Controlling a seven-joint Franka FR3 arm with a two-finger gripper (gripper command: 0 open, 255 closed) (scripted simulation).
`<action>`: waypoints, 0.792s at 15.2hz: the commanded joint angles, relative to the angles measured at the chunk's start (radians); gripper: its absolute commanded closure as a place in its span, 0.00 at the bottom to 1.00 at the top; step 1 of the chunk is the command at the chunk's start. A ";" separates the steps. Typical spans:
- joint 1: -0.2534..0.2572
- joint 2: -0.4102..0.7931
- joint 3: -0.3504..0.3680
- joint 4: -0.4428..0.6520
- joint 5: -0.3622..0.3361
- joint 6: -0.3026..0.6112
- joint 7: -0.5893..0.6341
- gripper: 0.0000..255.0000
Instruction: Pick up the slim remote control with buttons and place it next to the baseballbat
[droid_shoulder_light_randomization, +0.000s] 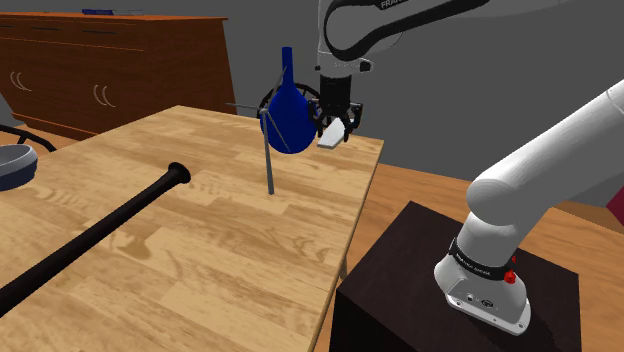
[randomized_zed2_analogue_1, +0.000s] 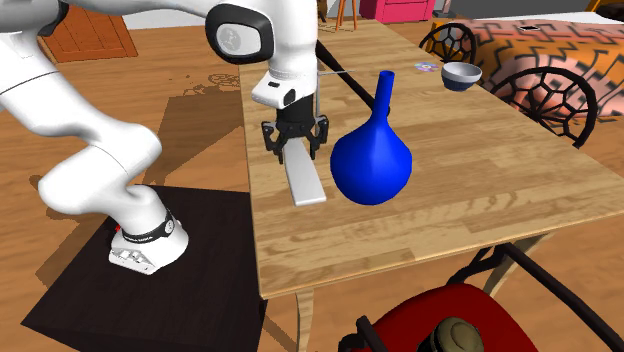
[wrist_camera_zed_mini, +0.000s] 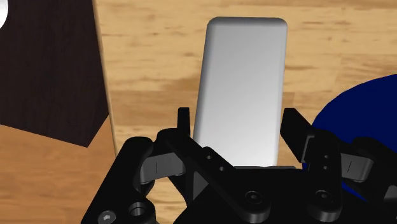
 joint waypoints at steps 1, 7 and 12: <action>0.000 -0.007 -0.004 0.023 -0.001 -0.030 -0.001 1.00; -0.004 -0.013 -0.016 0.098 -0.007 -0.111 -0.001 1.00; 0.002 -0.007 -0.002 0.153 -0.005 -0.158 0.025 1.00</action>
